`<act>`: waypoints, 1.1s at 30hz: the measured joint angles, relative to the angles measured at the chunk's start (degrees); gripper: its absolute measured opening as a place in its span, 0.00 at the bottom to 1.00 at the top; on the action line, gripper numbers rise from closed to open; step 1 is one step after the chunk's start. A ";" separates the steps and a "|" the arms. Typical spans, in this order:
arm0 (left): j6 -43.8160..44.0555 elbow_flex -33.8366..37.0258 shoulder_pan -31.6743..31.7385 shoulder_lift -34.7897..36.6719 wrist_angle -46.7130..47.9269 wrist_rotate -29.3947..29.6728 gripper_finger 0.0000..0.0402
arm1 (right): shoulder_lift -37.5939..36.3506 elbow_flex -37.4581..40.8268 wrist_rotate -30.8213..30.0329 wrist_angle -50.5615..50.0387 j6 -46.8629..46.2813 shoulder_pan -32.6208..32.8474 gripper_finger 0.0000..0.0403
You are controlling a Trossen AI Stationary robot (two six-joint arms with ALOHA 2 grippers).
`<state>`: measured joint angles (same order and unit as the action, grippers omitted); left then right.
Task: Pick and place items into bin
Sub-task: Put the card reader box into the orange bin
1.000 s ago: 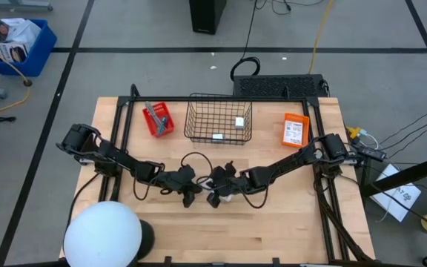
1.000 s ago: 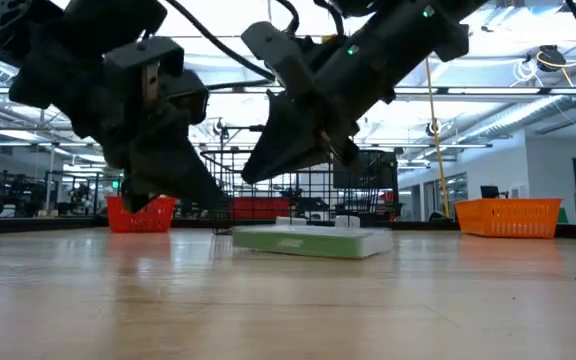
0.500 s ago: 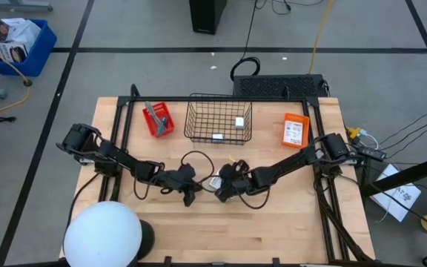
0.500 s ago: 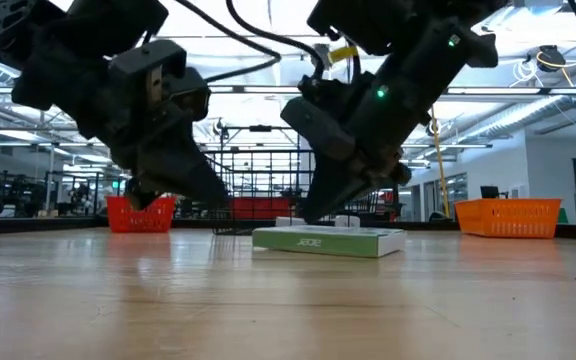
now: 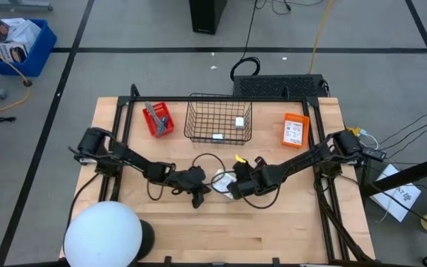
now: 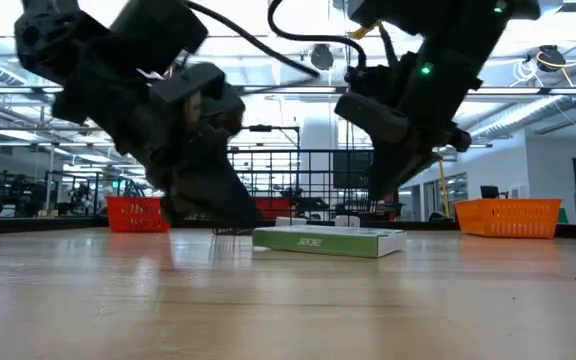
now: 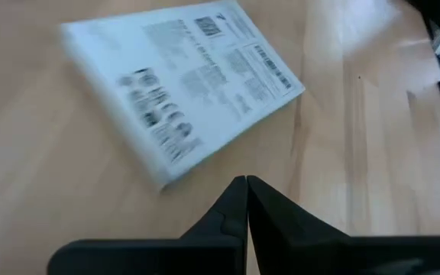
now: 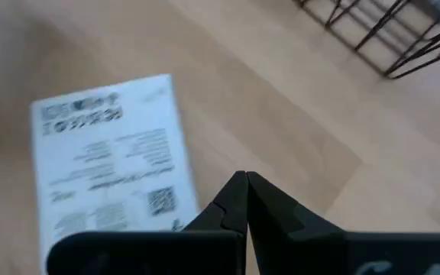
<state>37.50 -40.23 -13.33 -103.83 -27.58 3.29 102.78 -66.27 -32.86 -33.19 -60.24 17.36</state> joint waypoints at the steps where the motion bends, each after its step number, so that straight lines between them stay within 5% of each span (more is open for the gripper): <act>1: -0.25 -1.61 0.12 -1.61 -0.08 -0.56 0.03 | 0.00 0.56 0.13 0.80 -0.08 0.12 0.00; 7: -0.87 -10.11 0.18 -8.01 7.01 -2.67 0.03 | 0.00 6.14 5.80 7.76 -1.14 0.10 0.00; 13: -1.19 -14.33 0.12 -9.88 13.66 -1.59 0.03 | -0.32 14.67 12.35 27.65 2.24 0.18 0.00; 19: -1.86 -14.25 0.09 -9.32 15.74 -2.51 0.03 | -1.35 19.50 11.57 38.15 1.13 2.94 0.00; 33: -1.38 -14.17 -0.31 -9.36 19.92 -4.91 0.04 | -5.20 21.48 7.51 44.60 2.63 6.82 0.00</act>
<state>36.12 -54.40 -13.64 -113.19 -7.66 -1.62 97.58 -44.80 -25.36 11.41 -57.62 24.18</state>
